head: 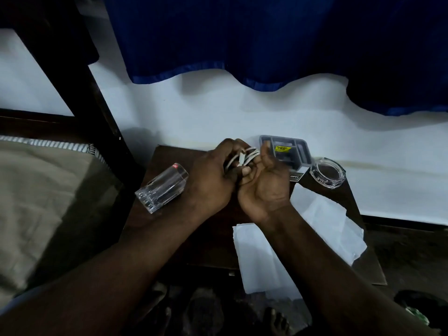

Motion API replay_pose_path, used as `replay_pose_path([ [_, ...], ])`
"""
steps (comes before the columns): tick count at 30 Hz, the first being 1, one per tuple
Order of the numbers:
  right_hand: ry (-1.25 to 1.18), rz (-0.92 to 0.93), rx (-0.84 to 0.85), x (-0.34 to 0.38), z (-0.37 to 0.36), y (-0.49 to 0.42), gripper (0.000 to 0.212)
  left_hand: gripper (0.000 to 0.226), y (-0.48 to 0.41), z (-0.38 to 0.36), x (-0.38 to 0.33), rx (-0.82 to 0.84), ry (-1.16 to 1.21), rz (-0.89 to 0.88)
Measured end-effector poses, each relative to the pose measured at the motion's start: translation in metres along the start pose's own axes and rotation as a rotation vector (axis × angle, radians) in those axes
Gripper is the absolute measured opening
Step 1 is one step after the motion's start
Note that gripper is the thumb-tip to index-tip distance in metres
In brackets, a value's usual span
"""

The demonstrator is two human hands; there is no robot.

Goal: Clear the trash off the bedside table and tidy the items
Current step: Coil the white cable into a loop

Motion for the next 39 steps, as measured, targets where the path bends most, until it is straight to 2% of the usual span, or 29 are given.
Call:
replay_pose_path([
  [2, -0.014, -0.011, 0.015, -0.001, -0.001, 0.001, 0.042, 0.039, -0.002, 0.000, 0.005, 0.022, 0.083, 0.064],
  [3, -0.014, -0.004, 0.004, -0.002, 0.000, 0.001, 0.033, 0.039, -0.002, 0.000, 0.007, 0.025, 0.109, 0.081],
  [5, -0.008, 0.007, -0.034, -0.004, 0.004, 0.000, 0.017, 0.034, -0.001, 0.001, 0.005, -0.003, 0.081, 0.062],
  [6, 0.001, 0.005, -0.042, -0.005, 0.006, -0.001, 0.017, 0.032, 0.001, 0.001, 0.002, -0.034, 0.029, 0.028],
  [10, 0.003, -0.001, -0.057, -0.008, 0.009, -0.004, 0.027, 0.022, 0.010, 0.003, -0.011, -0.154, -0.177, -0.079],
  [14, -0.001, -0.008, -0.024, -0.006, 0.007, -0.005, 0.032, 0.017, 0.017, 0.007, -0.022, -0.215, -0.275, -0.173],
  [18, 0.057, -0.051, 0.007, -0.007, 0.005, -0.003, 0.056, 0.025, 0.015, 0.000, -0.022, -0.192, -0.345, -0.156],
  [21, 0.118, -0.120, 0.024, -0.009, 0.002, -0.001, 0.070, 0.019, 0.011, 0.001, -0.021, -0.185, -0.335, -0.120],
  [23, 0.179, -0.143, 0.023, -0.006, -0.001, 0.000, 0.061, 0.017, 0.007, 0.008, -0.020, -0.207, -0.294, -0.092],
  [25, 0.255, -0.128, 0.027, 0.000, -0.002, -0.001, 0.040, 0.018, 0.006, 0.012, -0.020, -0.212, -0.301, -0.089],
  [27, 0.314, -0.115, 0.043, 0.003, -0.003, 0.000, 0.027, 0.021, 0.006, 0.012, -0.020, -0.205, -0.330, -0.093],
  [30, 0.297, -0.095, 0.005, 0.006, 0.001, 0.002, 0.024, 0.024, 0.009, 0.007, -0.023, -0.191, -0.408, -0.128],
  [35, 0.195, -0.098, -0.162, 0.007, 0.015, 0.006, 0.026, 0.027, 0.019, -0.012, -0.034, -0.083, -0.553, -0.280],
  [39, 0.406, -0.104, -0.076, 0.009, 0.011, 0.008, 0.035, 0.040, 0.014, -0.008, -0.027, -0.100, -0.629, -0.197],
])
Point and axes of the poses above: each hand's wrist, its own y-axis away from the middle knuckle, its own z-axis out of the back of the hand, x = y × z, the point moved 9 cm from there along -y, towards the middle knuckle, and after that the axes turned 15 degrees about z, right-handed, at the moved point
